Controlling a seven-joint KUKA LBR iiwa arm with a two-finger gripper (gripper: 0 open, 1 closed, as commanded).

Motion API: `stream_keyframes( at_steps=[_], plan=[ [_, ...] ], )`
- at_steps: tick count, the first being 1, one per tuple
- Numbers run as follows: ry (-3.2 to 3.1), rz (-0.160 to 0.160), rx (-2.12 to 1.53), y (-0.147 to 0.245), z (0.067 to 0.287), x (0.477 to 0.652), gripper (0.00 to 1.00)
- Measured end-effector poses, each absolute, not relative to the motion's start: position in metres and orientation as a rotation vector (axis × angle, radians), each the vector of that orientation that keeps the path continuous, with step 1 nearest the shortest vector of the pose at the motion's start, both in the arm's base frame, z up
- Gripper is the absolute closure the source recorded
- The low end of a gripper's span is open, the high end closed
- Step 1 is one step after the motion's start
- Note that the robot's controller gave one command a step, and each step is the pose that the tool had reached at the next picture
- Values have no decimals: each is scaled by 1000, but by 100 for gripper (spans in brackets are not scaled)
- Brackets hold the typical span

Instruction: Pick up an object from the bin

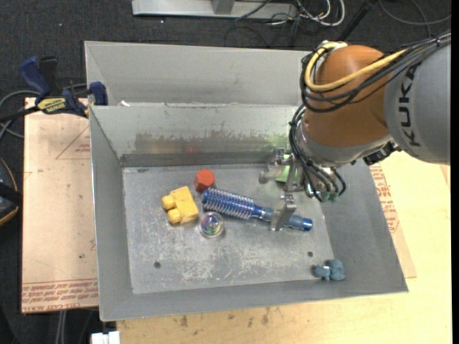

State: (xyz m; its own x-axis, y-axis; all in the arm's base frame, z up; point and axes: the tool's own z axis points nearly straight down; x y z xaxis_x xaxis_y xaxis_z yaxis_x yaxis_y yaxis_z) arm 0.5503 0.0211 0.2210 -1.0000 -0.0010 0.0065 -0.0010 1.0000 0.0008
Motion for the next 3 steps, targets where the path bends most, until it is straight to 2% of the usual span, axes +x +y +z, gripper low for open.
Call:
stream_keyframes(
  at_steps=[1, 3],
  plan=[
    [-3144, -2, -118, 60, 74, 592, 0],
    [-3144, -3, -117, 60, 80, 596, 0]
  ],
)
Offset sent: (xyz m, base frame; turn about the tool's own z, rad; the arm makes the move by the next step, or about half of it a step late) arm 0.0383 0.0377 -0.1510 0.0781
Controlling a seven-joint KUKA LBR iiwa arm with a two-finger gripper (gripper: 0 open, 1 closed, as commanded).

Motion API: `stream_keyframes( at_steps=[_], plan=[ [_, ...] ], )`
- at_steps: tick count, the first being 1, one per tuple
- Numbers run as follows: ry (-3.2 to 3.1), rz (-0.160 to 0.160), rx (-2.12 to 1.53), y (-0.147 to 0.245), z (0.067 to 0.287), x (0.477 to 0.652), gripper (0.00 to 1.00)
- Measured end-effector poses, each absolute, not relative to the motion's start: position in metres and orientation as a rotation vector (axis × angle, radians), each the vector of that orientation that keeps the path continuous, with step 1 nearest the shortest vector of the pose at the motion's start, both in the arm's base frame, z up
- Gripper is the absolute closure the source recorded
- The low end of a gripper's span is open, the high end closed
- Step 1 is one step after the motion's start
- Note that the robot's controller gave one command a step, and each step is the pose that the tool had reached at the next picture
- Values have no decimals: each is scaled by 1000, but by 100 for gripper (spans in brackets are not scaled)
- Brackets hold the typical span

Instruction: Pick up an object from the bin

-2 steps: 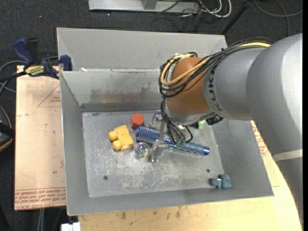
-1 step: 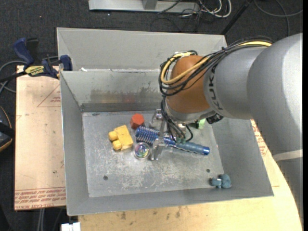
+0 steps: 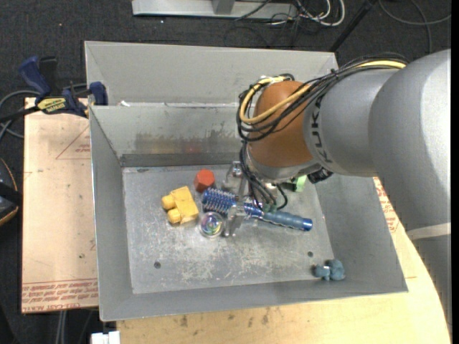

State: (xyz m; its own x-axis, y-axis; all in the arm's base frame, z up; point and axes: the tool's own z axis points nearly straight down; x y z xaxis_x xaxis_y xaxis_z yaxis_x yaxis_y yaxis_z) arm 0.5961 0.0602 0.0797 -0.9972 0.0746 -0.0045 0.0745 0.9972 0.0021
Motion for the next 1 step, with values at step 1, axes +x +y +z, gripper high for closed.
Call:
stream_keyframes(
  at_steps=[1],
  plan=[
    [3136, 3, 117, 60, 81, 597, 0]
  ],
)
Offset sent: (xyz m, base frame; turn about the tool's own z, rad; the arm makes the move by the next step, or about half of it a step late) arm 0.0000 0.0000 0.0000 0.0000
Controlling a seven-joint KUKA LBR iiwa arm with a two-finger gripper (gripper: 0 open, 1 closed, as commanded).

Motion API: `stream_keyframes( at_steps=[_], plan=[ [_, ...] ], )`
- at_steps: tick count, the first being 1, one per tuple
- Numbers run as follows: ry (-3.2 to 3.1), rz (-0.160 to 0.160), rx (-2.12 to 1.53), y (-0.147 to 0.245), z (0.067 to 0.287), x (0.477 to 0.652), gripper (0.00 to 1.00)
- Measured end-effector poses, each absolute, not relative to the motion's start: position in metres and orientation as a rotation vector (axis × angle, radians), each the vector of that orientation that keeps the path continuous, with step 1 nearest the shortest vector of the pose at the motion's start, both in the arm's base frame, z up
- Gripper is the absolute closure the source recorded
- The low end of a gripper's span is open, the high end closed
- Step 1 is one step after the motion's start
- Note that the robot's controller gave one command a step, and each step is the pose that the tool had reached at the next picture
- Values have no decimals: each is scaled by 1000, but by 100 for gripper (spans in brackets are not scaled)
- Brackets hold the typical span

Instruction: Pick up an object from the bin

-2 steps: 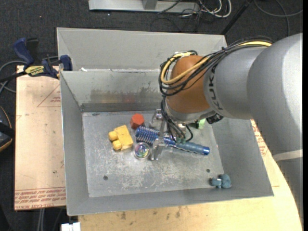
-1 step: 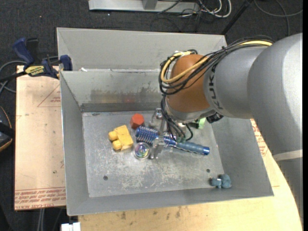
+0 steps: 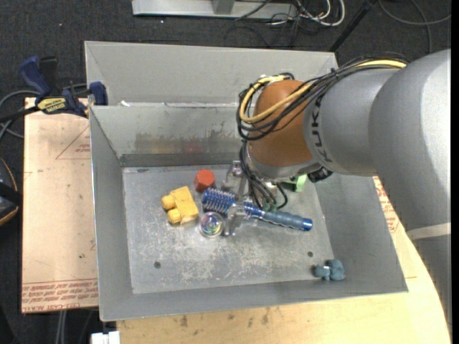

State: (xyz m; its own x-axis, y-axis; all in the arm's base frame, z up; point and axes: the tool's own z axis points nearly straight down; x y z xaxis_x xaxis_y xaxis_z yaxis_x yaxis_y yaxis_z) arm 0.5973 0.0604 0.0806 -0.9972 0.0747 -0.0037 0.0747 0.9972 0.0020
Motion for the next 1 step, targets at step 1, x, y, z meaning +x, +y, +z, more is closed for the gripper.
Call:
stream_keyframes(
  at_steps=[1],
  plan=[
    [3129, -2, 168, 66, 77, 599, 0]
  ],
)
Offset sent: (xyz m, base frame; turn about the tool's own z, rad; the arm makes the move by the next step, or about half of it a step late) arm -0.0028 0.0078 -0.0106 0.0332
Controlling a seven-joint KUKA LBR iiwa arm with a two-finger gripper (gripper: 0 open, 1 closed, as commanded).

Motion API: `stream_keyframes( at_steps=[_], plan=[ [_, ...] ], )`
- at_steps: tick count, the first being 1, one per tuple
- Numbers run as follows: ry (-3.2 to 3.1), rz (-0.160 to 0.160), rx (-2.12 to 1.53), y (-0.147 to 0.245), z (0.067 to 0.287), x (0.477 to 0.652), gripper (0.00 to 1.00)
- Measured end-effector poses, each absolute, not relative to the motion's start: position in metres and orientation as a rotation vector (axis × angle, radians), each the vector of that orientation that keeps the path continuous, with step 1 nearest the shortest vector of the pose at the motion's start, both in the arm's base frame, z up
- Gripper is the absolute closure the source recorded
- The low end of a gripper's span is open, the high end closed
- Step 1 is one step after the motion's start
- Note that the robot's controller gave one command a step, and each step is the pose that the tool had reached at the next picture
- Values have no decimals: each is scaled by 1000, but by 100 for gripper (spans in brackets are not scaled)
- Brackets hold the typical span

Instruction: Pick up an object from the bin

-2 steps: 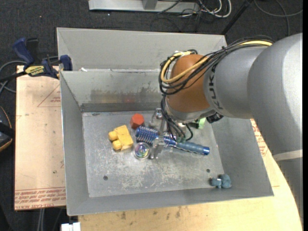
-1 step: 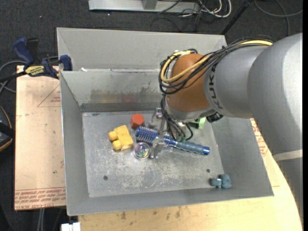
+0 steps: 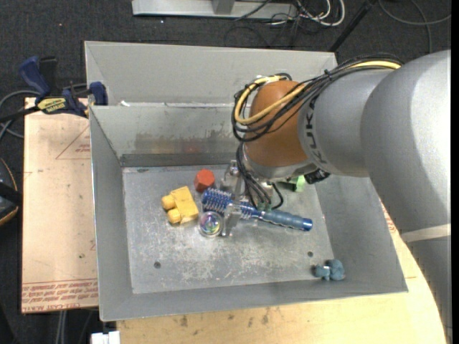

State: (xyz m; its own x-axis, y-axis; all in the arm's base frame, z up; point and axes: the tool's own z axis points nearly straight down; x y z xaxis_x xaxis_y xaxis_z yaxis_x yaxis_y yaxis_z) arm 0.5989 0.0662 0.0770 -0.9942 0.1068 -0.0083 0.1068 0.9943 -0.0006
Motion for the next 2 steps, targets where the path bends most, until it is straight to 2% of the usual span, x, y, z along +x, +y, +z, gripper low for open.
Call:
stream_keyframes(
  at_steps=[1, 2],
  plan=[
    [3121, 6, 168, 68, 79, 601, 100],
    [3128, 4, 167, 68, 169, 603, 100]
  ],
)
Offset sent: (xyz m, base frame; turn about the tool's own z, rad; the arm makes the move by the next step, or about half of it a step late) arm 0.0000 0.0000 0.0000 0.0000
